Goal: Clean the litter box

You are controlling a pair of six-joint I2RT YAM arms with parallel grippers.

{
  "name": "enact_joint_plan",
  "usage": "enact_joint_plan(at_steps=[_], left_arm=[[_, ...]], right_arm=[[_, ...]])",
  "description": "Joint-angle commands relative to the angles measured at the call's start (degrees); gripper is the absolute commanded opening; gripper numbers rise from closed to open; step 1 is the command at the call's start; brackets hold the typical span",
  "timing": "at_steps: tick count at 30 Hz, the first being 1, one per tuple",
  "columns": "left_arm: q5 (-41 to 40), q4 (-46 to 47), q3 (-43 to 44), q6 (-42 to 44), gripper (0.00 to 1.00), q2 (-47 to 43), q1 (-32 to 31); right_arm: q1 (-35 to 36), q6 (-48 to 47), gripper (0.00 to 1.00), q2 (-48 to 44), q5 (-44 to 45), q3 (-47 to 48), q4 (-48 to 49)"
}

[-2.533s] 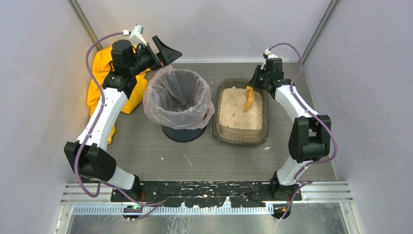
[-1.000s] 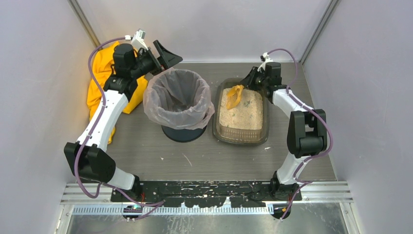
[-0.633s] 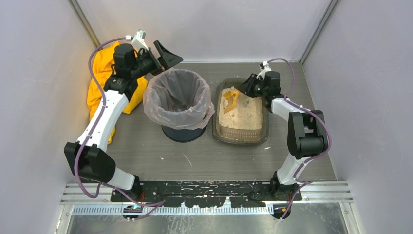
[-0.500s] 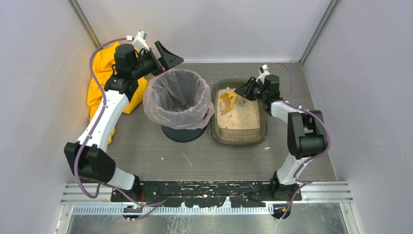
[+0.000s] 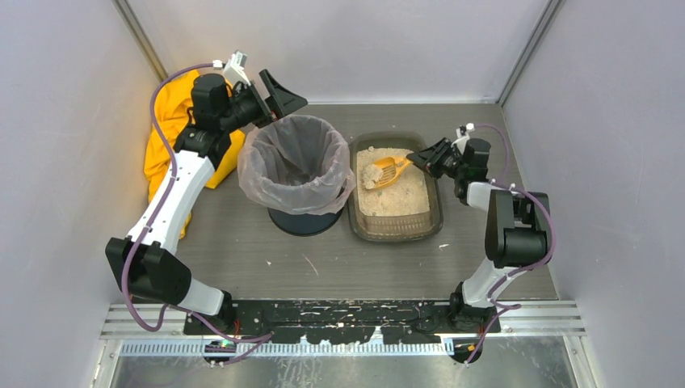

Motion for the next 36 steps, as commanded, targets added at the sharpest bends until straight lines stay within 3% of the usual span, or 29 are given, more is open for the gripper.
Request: enact_joint_plan(at_steps=[1, 11, 18, 27, 36], left_arm=[[0.36, 2.27, 1.02, 0.74, 0.98, -2.53, -0.19], [0.71, 2.82, 0.94, 0.50, 0.98, -2.08, -0.28], [1.01, 3.23, 1.84, 0.35, 0.98, -0.91, -0.41], [1.87, 6.25, 3.82, -1.08, 0.98, 1.70, -0.36], [2.29, 7.51, 4.09, -2.21, 0.98, 2.80, -0.36]], right_arm=[[-1.67, 1.55, 0.01, -6.36, -2.67, -0.02, 2.89], [-7.43, 4.25, 0.01, -10.24, -7.41, -0.91, 3.77], [-13.88, 19.77, 0.01, -9.00, -13.96, -6.86, 25.71], [-14.01, 40.20, 0.01, -1.21, -13.95, -8.02, 51.73], [-12.31, 40.70, 0.01, 0.22, -13.74, -6.66, 52.10]])
